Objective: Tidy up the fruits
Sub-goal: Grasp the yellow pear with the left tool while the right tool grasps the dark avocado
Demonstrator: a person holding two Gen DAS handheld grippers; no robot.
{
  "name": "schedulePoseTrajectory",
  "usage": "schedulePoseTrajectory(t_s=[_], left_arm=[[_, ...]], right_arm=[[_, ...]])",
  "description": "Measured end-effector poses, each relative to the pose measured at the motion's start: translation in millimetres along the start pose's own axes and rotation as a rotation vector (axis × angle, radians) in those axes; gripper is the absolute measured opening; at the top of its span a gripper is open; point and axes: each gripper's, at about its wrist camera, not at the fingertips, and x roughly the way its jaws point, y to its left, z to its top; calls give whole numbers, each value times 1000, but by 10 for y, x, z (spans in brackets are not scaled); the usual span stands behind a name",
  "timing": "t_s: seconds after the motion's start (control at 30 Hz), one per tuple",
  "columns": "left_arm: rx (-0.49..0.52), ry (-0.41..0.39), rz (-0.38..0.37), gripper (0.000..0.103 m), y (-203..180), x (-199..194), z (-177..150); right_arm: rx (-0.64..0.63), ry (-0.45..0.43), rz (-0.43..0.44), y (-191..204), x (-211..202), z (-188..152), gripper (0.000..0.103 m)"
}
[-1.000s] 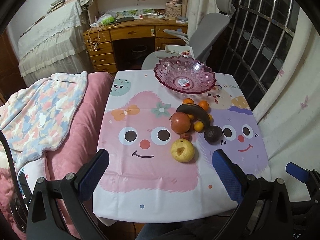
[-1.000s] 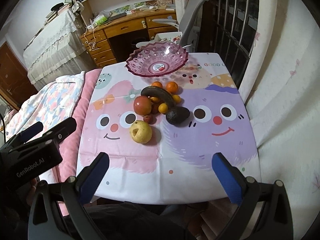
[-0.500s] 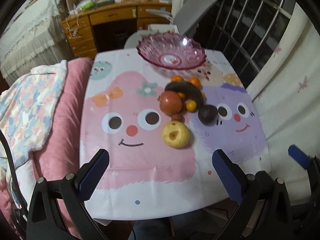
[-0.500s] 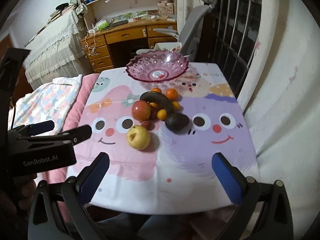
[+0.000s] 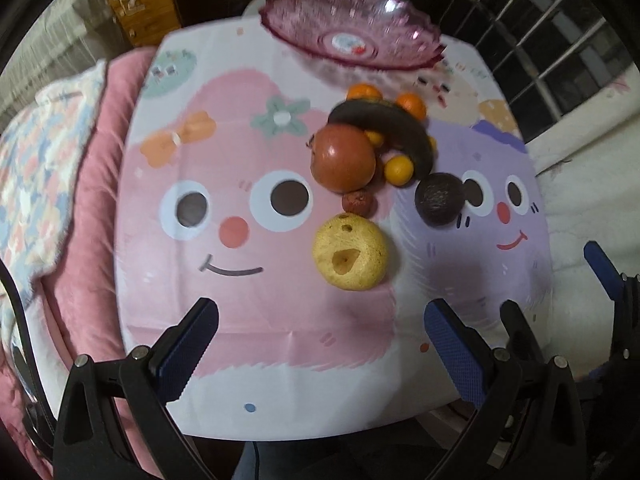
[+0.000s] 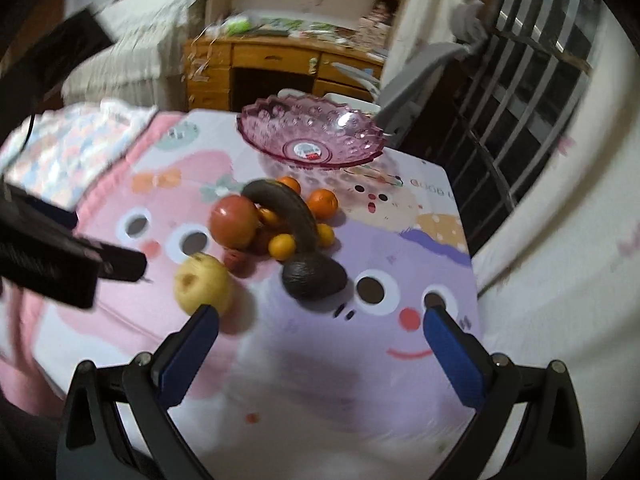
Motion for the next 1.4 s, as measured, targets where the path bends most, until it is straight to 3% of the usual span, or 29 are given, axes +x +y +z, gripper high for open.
schedulePoseTrajectory(t_s=[0.2, 0.4, 0.57, 0.73, 0.93, 1.13, 1.4], left_arm=[[-91, 120, -7, 102, -21, 475, 203], [-165, 215, 2, 102, -55, 919, 336], [-245, 272, -16, 99, -55, 1170, 390], [-270, 291, -15, 93, -92, 1332, 400], [-296, 314, -27, 73, -159, 1501, 414], [-308, 321, -53, 68, -177, 1591, 347], [-311, 307, -69, 67, -74, 1588, 234]], right_arm=[[-207, 3, 39, 24, 501, -33, 102], [-361, 28, 97, 87, 1033, -129, 93], [-477, 47, 81, 119, 1353, -190, 84], [-496, 50, 123, 117, 1507, -221, 78], [-555, -22, 156, 161, 1569, -198, 74], [-609, -84, 181, 205, 1608, -144, 71], [-570, -72, 197, 173, 1595, -118, 69]])
